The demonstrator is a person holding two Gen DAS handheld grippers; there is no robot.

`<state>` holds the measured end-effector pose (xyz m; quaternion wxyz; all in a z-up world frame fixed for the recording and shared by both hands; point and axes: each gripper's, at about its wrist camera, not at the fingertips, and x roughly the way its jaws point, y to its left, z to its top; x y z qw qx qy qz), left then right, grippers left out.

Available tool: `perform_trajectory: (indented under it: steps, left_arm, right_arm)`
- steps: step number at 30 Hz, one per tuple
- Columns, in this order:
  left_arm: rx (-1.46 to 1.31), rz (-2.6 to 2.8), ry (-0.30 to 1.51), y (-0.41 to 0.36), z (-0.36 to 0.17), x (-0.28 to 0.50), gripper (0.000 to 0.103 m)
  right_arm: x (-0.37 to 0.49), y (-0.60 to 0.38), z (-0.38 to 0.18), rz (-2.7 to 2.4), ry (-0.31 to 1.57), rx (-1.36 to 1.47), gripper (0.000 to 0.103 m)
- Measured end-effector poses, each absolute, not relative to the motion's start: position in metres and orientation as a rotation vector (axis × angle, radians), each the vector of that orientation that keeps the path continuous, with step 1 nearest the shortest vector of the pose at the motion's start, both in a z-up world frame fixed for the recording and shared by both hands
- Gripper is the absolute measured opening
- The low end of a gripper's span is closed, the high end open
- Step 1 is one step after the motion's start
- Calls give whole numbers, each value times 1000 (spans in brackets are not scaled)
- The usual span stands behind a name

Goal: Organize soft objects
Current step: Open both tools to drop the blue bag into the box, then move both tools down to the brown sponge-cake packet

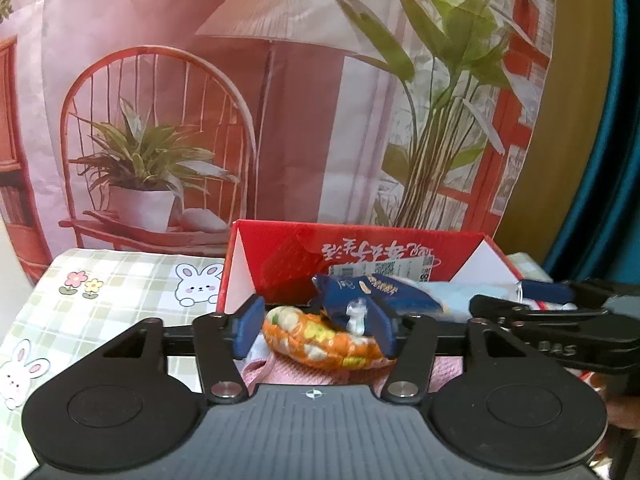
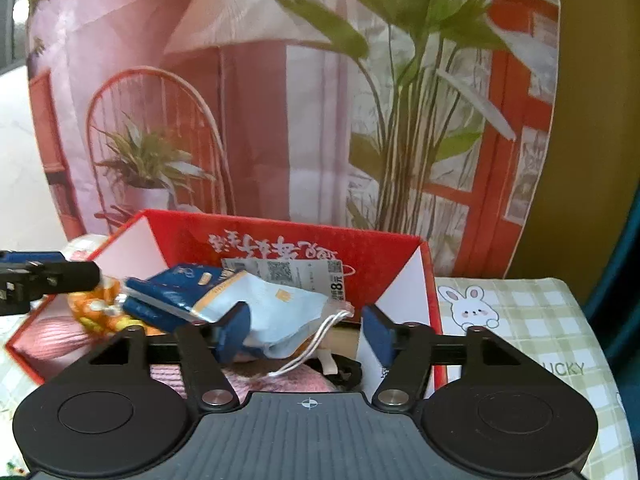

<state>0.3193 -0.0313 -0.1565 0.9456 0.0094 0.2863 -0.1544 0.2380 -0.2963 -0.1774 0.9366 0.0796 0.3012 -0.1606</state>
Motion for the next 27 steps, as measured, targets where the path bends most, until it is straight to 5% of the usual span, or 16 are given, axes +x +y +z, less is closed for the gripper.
perform_trajectory:
  steps: [6, 27]
  left_arm:
    - [26, -312, 589, -25, -150, 302, 71]
    - [46, -349, 649, -10, -184, 189, 71]
  right_arm:
    - [214, -280, -162, -265, 599, 148, 86]
    - [111, -202, -197, -115, 641, 133, 84]
